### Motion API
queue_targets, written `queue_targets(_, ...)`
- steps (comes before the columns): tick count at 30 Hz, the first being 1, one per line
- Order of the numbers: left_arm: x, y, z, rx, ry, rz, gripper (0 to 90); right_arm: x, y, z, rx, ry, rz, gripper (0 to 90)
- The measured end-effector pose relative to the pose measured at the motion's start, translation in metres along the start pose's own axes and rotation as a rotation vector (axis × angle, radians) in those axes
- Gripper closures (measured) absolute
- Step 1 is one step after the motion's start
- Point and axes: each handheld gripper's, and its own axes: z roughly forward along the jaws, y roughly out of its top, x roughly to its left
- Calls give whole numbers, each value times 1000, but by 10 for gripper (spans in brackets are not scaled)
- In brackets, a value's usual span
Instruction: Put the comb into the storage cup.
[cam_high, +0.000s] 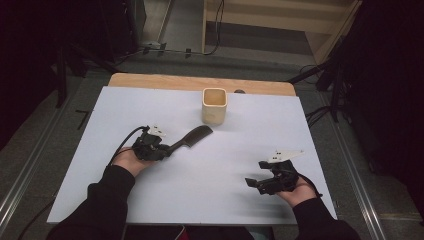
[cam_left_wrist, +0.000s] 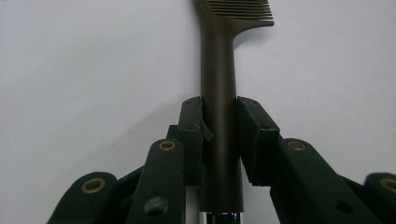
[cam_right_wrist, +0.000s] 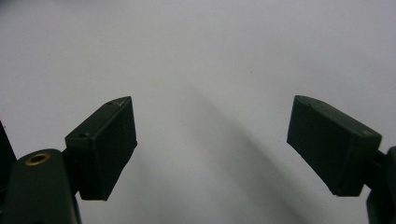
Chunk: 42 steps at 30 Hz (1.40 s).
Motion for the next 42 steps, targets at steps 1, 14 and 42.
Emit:
queue_targets(1,1,0,-1,4,-8,-4,728,0,0,0,0,1,0,140)
queue_targets(14,0,3,-12,-6,-92,-50,730,0,0,-1,-1,0,4,140)
queue_targets(42,-23,21,-25,-95,-227,-121,729,-1,1,-2,-18,1,16,140)
